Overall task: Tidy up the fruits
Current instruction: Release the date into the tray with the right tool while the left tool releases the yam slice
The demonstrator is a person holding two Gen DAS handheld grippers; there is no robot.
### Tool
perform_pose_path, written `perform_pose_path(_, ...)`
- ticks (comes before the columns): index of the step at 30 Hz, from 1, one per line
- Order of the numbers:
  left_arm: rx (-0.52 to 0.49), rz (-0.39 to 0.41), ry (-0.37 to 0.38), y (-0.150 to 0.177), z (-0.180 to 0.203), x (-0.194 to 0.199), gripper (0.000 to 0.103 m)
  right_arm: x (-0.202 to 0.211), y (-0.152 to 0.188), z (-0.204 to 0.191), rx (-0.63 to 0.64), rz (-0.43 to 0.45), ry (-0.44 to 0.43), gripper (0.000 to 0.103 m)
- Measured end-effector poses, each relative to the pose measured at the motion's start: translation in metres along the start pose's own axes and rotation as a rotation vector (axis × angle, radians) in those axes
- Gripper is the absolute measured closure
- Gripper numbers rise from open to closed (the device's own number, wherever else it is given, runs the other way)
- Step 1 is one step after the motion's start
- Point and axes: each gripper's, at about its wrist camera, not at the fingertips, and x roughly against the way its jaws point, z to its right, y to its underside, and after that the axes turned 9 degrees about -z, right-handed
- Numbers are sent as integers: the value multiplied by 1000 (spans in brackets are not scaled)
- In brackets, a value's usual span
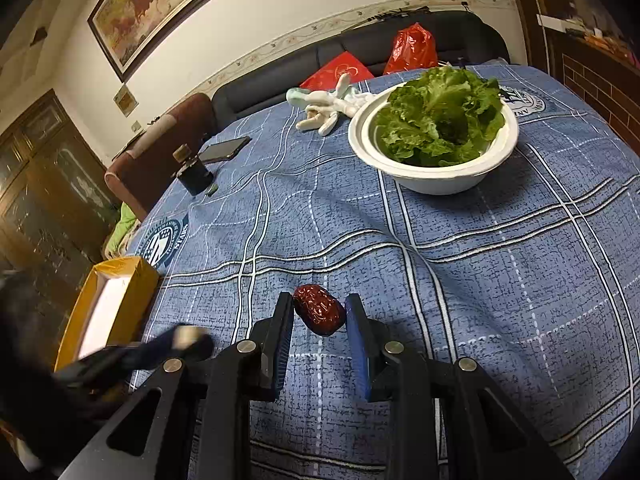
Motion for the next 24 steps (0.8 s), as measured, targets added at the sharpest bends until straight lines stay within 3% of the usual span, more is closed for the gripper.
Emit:
perform_pose_path(6, 140, 107, -66, 32, -68, 77, 75, 3, 7, -16, 64, 18, 14, 74)
perform_pose_path(11, 303, 148, -160, 72, -142, 115, 75, 5, 20, -47, 135, 28, 20, 74)
perform_pose_path(13, 367, 145, -211, 86, -172, 121, 74, 5, 29, -68, 173, 3, -18, 74)
perform_pose_path(17, 461, 130, -227, 102, -216, 126, 74, 1, 50, -123, 265, -60, -97, 73)
perform_pose_path(24, 505, 92, -225, 117, -254, 115, 74, -28, 74, -227, 446, -179, -161, 73)
